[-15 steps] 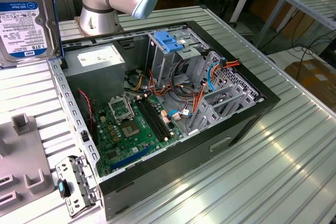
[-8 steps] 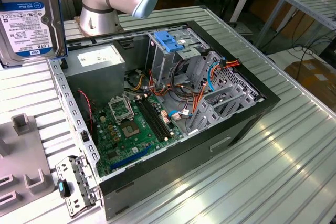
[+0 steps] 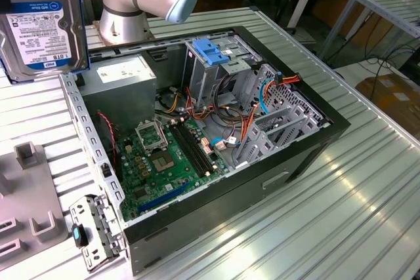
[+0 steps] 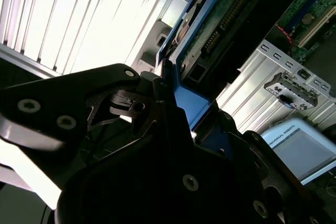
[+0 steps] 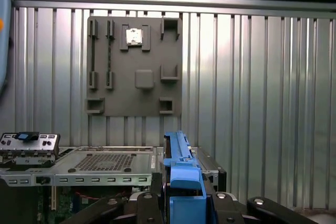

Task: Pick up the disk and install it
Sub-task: 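Pick up the disk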

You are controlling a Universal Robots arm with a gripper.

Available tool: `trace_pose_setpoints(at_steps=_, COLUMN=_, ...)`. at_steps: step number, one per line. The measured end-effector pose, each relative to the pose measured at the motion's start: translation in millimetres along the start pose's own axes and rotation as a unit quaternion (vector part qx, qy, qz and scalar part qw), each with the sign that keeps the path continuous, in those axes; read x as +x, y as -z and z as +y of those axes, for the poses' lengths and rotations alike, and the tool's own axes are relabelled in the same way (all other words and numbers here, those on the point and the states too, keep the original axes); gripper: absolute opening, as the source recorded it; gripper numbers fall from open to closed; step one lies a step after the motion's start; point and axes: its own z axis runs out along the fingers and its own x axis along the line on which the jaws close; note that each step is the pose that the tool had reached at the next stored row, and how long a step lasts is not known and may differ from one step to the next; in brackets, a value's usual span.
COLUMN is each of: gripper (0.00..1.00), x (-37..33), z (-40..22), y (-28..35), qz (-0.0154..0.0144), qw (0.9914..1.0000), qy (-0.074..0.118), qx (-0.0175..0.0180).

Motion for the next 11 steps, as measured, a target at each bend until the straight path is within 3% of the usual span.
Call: trace_pose_setpoints(at_steps=11, gripper=0.37, x=0.1, z=-12.7, y=0.0, qz=0.0000, qw=1.00000, qy=0.000, qx=0.0000)
